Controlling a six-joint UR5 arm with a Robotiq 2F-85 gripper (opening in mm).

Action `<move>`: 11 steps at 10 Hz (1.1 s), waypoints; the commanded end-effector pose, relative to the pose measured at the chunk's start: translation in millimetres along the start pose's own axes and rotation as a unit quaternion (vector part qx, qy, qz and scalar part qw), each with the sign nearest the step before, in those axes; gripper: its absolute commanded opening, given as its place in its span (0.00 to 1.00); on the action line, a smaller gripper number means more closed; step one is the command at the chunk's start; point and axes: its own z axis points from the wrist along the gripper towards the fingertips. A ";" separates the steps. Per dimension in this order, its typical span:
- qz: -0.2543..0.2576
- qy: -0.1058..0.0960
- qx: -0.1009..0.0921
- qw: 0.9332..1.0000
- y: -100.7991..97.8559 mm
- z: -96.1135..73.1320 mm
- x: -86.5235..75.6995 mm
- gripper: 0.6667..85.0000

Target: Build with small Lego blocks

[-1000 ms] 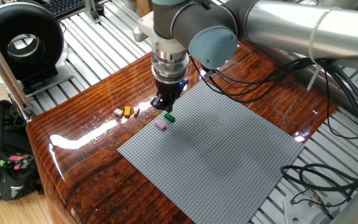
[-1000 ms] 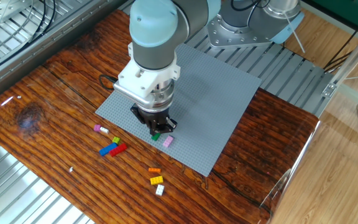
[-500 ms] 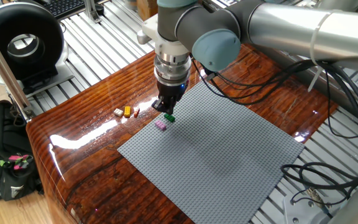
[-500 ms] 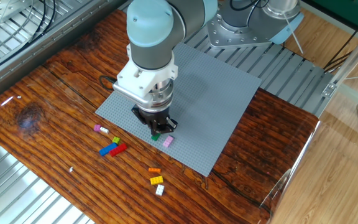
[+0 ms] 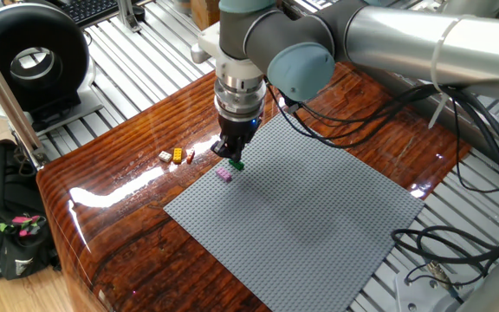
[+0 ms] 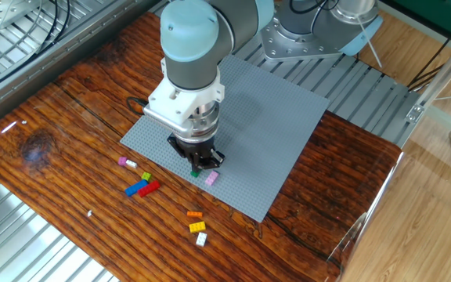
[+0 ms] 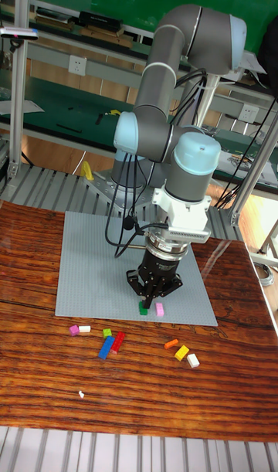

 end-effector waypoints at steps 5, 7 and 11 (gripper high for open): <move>0.004 -0.001 0.000 1.000 -1.0 -0.4 -1.1 0.01; 0.004 -0.001 0.001 1.000 -1.8 -0.2 -1.1 0.01; 0.005 -0.001 0.000 1.000 0.3 3.4 -1.9 0.01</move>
